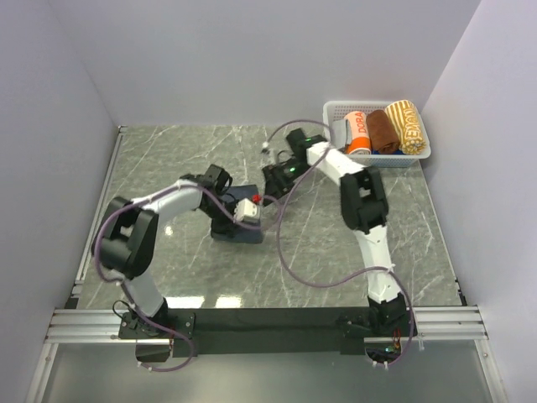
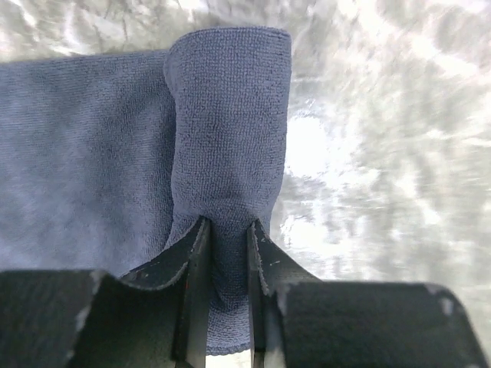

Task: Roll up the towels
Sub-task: Roll the towel

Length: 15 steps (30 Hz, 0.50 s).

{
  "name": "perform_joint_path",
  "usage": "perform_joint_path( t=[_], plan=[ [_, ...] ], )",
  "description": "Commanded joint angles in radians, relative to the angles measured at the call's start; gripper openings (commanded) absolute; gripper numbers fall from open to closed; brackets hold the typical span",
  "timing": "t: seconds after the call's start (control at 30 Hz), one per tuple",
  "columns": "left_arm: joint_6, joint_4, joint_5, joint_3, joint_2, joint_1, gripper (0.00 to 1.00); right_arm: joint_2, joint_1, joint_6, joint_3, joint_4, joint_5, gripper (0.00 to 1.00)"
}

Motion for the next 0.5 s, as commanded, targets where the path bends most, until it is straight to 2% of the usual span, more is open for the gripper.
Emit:
perform_joint_path(
  t=[0.0,0.13,0.3,0.37,0.47],
  plan=[
    [-0.075,-0.349,0.152,0.102,0.187,0.031,0.01,-0.213,-0.065,0.041,-0.122,0.16,0.075,0.82],
    [-0.133,-0.533,0.244,0.294,0.379,0.095,0.01,-0.37,-0.106,0.055,-0.306,0.256,0.121,0.82],
    [-0.144,-0.654,0.303,0.512,0.613,0.166,0.01,-0.592,-0.11,-0.012,-0.562,0.342,0.185,0.79],
    [-0.158,-0.668,0.298,0.561,0.666,0.175,0.01,-0.663,-0.079,-0.058,-0.646,0.373,0.213,0.78],
    [-0.178,-0.668,0.292,0.615,0.731,0.178,0.01,-0.683,0.011,-0.132,-0.676,0.384,0.268,0.75]
  ],
)
